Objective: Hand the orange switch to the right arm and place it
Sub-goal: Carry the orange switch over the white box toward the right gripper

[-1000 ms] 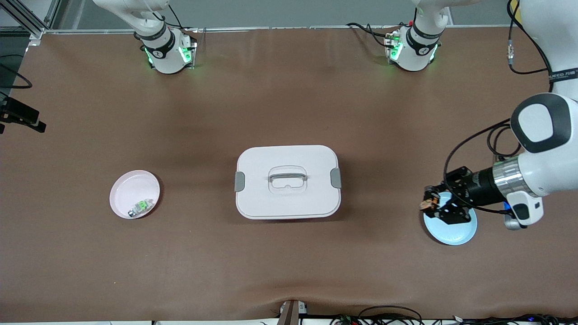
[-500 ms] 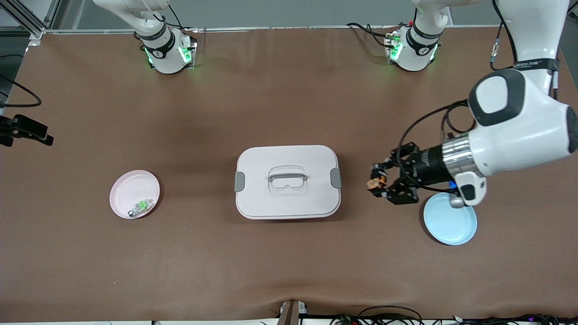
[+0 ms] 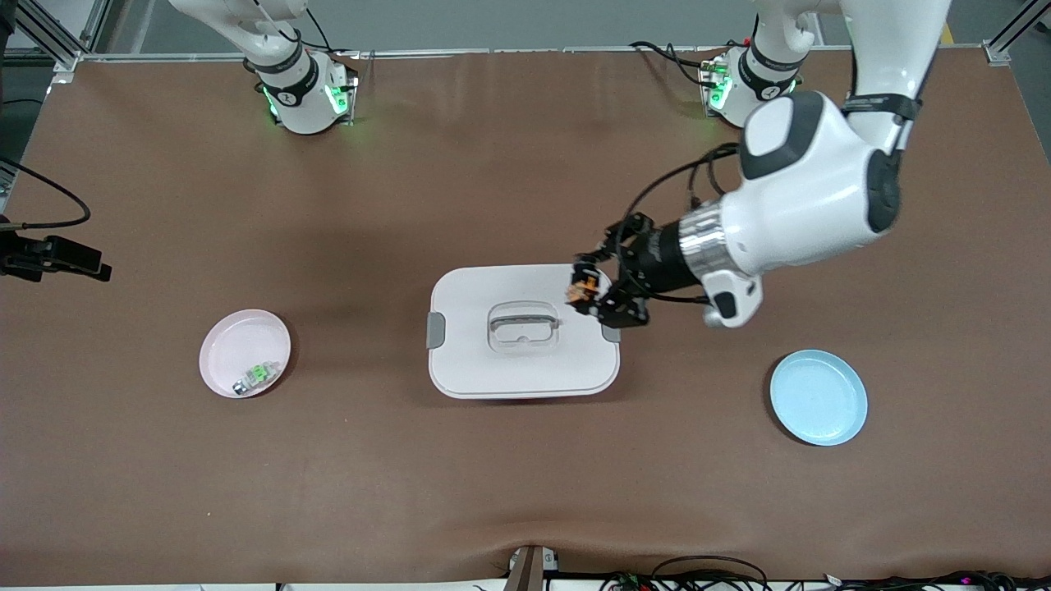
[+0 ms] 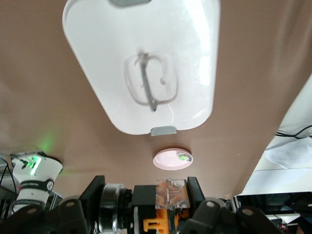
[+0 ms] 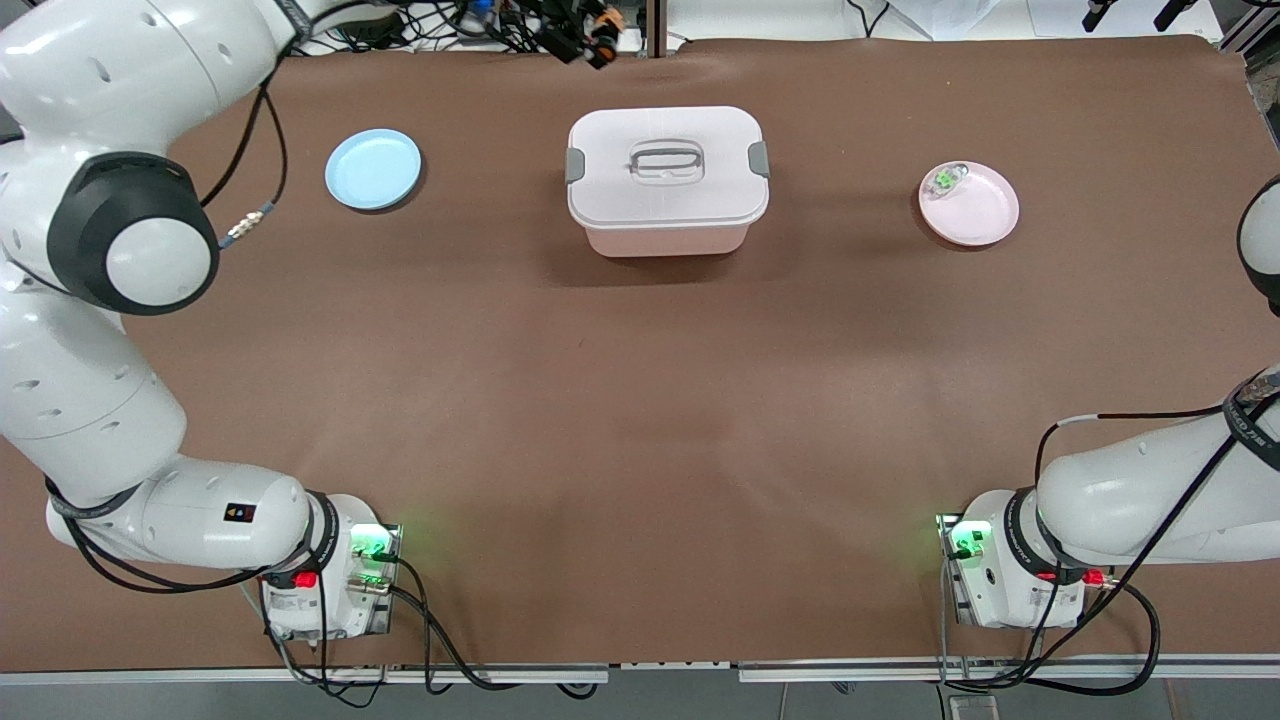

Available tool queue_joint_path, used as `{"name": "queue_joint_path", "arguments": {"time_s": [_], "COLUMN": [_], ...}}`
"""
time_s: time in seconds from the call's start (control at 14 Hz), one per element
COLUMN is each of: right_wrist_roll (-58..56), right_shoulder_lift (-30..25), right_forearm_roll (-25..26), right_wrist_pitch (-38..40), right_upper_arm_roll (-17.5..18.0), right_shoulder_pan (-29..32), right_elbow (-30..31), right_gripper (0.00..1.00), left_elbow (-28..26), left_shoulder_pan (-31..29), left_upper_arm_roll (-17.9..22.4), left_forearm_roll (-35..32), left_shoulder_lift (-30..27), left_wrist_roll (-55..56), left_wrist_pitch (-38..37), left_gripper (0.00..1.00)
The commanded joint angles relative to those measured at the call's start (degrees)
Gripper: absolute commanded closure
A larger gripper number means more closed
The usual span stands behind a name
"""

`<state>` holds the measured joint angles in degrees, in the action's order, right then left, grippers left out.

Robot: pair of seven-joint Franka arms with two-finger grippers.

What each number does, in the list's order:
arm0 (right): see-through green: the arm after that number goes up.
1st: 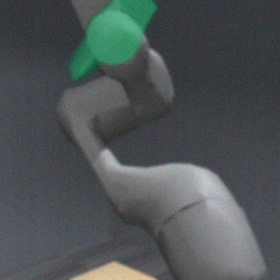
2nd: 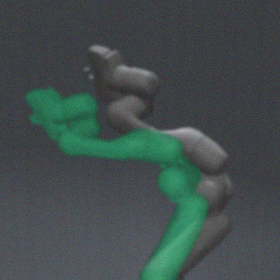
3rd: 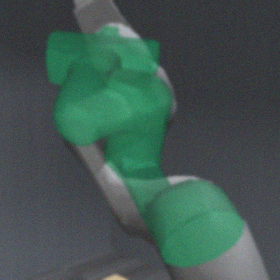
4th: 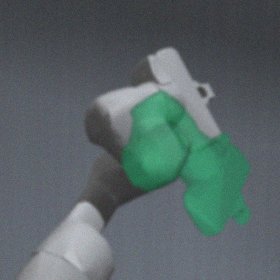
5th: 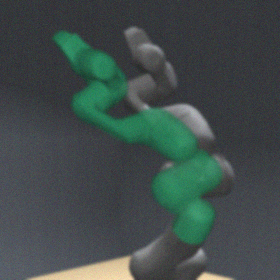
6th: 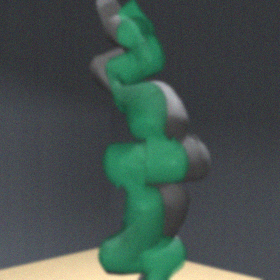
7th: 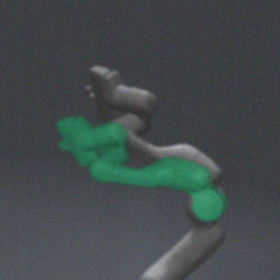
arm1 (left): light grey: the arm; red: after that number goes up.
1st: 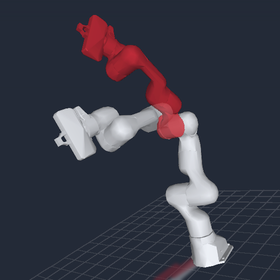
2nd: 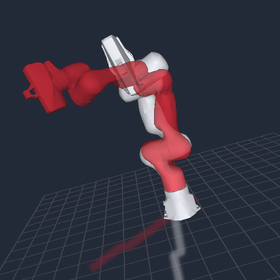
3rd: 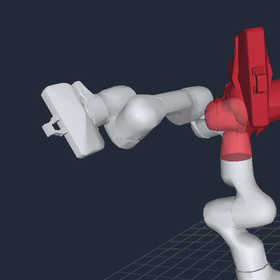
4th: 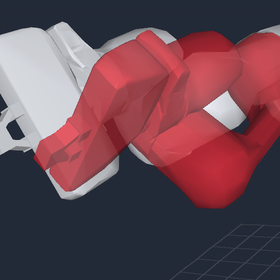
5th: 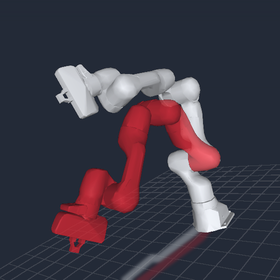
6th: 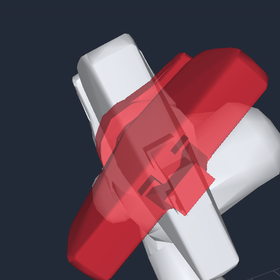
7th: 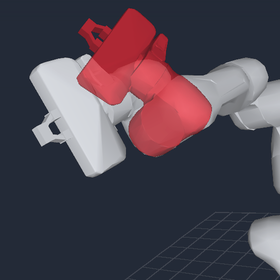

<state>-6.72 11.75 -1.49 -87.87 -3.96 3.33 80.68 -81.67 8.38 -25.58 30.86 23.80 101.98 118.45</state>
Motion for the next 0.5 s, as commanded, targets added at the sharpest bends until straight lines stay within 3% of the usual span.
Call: {"name": "queue_joint_path", "arguments": {"time_s": [0.0, 0.21, 0.43], "right_wrist_roll": [0.05, 0.48, 3.37], "right_shoulder_lift": [-0.59, -0.76, -1.64], "right_forearm_roll": [-0.26, -3.15, -16.40], "right_wrist_pitch": [0.85, 1.47, 2.44], "right_upper_arm_roll": [0.36, 0.62, 0.18], "right_shoulder_pan": [-0.07, -0.77, 0.10], "right_elbow": [-0.09, 0.35, 3.67], "right_gripper": [0.00, 0.00, 0.00], "left_elbow": [-0.33, -0.33, -0.24], "left_shoulder_pan": [4.35, 9.45, 13.67], "left_upper_arm_roll": [0.53, 0.54, 0.62], "left_forearm_roll": [0.08, -2.81, -7.12], "left_shoulder_lift": [0.54, 2.29, 4.23], "left_wrist_roll": [5.84, 10.67, 16.13], "left_wrist_pitch": [3.78, 8.45, 12.23], "left_gripper": [0.79, 0.78, 0.75]}}
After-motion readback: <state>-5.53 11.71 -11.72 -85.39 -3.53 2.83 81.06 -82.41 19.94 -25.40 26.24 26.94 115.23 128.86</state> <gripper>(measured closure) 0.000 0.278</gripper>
